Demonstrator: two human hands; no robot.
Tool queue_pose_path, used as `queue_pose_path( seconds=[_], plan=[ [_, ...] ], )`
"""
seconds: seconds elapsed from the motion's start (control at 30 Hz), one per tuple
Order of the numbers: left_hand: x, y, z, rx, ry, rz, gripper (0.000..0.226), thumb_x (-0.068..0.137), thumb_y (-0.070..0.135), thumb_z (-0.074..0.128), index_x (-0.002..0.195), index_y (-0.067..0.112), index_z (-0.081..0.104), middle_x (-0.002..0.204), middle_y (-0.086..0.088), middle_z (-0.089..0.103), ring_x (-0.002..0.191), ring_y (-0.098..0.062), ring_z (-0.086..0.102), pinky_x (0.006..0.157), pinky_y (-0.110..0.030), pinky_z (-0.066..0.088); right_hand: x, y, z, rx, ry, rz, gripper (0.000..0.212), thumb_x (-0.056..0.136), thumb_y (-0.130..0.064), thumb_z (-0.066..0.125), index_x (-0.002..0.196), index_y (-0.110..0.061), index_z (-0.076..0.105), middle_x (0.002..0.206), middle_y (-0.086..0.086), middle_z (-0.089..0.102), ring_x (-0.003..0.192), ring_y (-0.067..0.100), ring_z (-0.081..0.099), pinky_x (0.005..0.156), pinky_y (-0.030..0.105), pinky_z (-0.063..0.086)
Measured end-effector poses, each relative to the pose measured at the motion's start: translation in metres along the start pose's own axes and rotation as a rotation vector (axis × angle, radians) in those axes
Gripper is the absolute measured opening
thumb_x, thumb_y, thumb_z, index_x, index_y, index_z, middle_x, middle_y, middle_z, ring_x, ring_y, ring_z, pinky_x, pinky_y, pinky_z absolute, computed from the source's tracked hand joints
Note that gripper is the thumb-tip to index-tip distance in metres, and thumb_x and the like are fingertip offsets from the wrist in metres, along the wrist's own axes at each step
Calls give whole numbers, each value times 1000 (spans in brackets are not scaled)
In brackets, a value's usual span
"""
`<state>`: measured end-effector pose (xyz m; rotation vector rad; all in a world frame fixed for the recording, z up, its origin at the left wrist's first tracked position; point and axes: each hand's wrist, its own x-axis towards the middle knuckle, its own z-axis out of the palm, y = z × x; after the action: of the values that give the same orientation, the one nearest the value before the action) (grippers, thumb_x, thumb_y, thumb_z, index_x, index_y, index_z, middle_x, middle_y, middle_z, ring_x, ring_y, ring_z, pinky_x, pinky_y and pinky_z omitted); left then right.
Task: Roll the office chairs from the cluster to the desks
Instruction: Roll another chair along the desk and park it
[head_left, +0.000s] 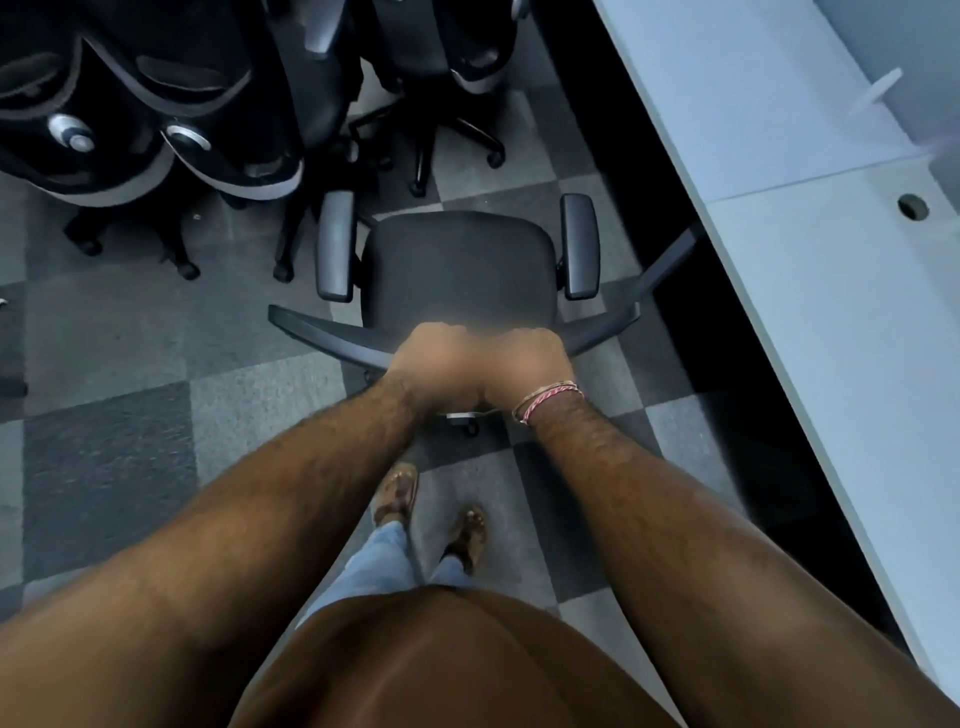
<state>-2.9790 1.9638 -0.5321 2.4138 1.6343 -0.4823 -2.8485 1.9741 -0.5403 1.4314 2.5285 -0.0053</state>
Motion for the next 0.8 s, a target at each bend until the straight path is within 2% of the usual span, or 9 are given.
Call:
queue_pose_path(
  seconds=[0.13, 0.3, 0.53, 0.8],
  plan=[
    [-24, 20, 11, 19, 18, 58, 30, 88, 54, 56, 88, 25, 63, 86, 2, 70, 78, -26, 69, 67, -33, 49, -36, -14, 9, 17, -13, 75, 15, 74, -31, 62, 84, -23, 70, 84, -1, 72, 82, 24, 69, 69, 30, 42],
    [-65, 36, 25, 41, 13, 133, 29, 86, 54, 55, 89, 26, 64, 83, 3, 69, 72, -24, 64, 70, -36, 56, -85, -46, 17, 23, -1, 197, 13, 75, -30, 60, 83, -24, 69, 83, -2, 71, 82, 23, 69, 67, 31, 38],
    [-131, 39, 45, 53, -9, 298, 23, 80, 48, 58, 85, 26, 62, 80, 2, 67, 68, -23, 58, 72, -38, 59, -155, -113, 24, 55, -8, 403, 14, 77, -32, 61, 85, -23, 69, 85, -1, 71, 84, 24, 68, 72, 32, 41],
    [-215, 60, 84, 152, -36, 526, 32, 83, 59, 61, 78, 28, 59, 71, 6, 63, 63, -19, 61, 69, -37, 60, -249, -204, 34, 140, -68, 614, 13, 78, -34, 63, 83, -24, 67, 85, -1, 71, 83, 24, 68, 70, 32, 42]
  ],
)
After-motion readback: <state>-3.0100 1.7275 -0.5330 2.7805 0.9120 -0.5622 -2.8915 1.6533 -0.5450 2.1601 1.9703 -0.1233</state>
